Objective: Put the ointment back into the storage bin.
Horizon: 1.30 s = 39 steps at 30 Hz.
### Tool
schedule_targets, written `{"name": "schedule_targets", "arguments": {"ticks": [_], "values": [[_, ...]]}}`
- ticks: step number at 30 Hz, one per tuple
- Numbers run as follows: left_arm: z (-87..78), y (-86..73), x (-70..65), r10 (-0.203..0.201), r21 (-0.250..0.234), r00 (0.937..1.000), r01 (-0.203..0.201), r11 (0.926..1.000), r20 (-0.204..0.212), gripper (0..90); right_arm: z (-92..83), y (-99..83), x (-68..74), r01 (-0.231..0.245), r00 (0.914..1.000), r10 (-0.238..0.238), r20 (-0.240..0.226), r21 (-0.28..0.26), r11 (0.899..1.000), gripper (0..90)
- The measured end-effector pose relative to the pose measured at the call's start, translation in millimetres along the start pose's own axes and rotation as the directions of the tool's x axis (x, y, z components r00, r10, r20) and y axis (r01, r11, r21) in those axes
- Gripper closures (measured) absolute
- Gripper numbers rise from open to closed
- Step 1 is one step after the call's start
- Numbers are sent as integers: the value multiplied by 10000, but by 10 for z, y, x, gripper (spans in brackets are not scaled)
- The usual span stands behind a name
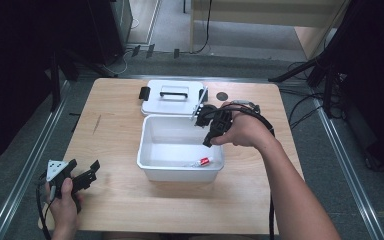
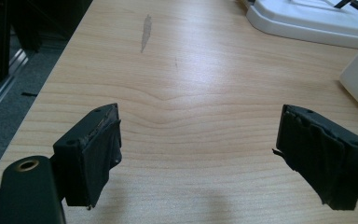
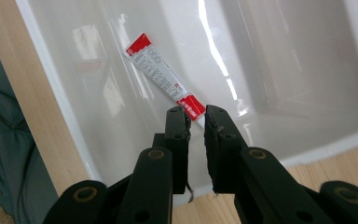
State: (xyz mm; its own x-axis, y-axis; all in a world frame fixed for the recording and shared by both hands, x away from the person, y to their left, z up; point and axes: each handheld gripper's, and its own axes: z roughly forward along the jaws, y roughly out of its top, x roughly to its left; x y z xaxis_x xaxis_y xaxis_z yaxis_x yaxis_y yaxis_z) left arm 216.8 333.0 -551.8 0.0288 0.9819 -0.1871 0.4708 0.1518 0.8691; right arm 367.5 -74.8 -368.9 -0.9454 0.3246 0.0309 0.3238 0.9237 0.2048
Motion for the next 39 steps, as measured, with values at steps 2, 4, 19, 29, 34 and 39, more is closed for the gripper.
{"name": "schedule_targets", "arguments": {"ticks": [2,4,19,29,34,39], "values": [[1,0,-1,-3,0,10000,3,10000,2,145,-57,-52,-18,-112,9999,113,58,-165,9998,801],[1,0,-1,14,5,10000,-13,10000,-7,145,-109,-107,-41,-217,9997,220,102,-314,9993,787],[-1,-1,-1,0,-16,10000,0,10000,-17,145,-242,-526,-135,-765,9945,822,651,-855,9934,616],[-2,-2,-3,24,0,10000,-24,10000,-25,146,-119,-822,-232,-2140,9756,2181,257,-1100,9706,539],[-2,-2,-4,36,2,10000,-36,10000,-40,145,-70,-950,-239,-2492,9625,2594,790,-1195,9611,392],[-3,-1,-5,62,12,10000,-62,10000,-47,145,13,-1130,-250,-3272,9250,3516,1441,-1680,9299,162]]}}
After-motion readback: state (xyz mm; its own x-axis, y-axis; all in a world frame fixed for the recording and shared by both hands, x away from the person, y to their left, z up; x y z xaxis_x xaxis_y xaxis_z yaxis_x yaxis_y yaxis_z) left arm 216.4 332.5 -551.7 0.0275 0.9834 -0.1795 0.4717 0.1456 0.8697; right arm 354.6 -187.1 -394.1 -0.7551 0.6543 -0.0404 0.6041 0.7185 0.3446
